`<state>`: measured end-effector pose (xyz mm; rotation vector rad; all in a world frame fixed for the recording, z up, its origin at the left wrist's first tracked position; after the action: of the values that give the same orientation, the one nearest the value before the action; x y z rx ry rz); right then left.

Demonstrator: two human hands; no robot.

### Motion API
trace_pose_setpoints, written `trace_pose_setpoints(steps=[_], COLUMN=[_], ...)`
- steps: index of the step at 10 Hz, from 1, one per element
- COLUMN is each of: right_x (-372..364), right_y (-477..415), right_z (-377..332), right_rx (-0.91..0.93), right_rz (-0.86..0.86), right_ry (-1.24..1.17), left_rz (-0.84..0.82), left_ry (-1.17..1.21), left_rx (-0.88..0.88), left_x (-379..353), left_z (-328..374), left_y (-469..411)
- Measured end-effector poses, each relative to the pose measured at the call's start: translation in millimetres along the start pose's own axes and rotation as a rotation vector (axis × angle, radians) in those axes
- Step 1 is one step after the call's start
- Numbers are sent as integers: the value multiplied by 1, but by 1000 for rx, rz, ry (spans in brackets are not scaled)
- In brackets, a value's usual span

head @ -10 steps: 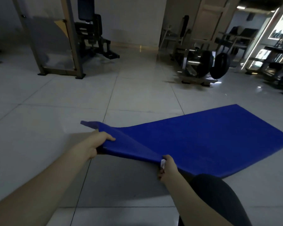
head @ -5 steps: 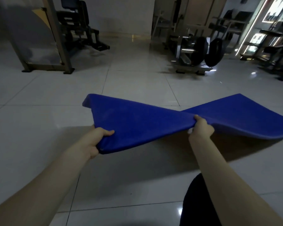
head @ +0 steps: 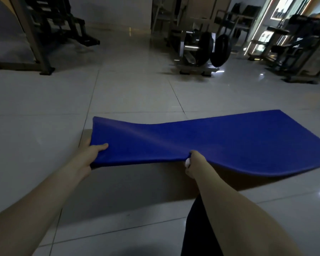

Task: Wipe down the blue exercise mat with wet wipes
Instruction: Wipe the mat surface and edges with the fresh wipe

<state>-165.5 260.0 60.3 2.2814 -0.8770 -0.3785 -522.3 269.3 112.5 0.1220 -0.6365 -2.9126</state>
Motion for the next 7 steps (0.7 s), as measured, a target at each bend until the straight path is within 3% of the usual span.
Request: trace_pose_setpoints(steps=[2,3,4,5,6,7], right_x=[-33,-36,-44,-66,-88,-107], right_y=[-37,-56,-61,-58,-45,-25], right_z=[84,145,170,172,171,197], right_rx=[23,-175,-269,-79,146,244], right_rz=[-56,-2,-65,-213,-218,-304], right_ry=[523,663,927,1197,1183,1137], left_rz=[57,54,-3,-129,-237,-313], left_ry=[-195,-337,-463,-608,-780,-880], left_rx=[77,333,511,575,582,634], left_x=[51,81,95,100,102,103], left_z=[-43,-99,-132,-151,-168,-182], left_y=[-44,-58,-68,-85,-101,-111])
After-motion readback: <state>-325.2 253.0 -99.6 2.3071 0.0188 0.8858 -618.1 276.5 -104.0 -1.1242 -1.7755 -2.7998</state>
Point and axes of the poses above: each hand's wrist, its own y-axis away from the middle knuckle, its own x-axis out of the back of the hand, z = x × y, the point moved 5 cm from there along -y, towards the middle knuckle, and after that the axes turned 2 degrees about -y, right-handed, at the moved point
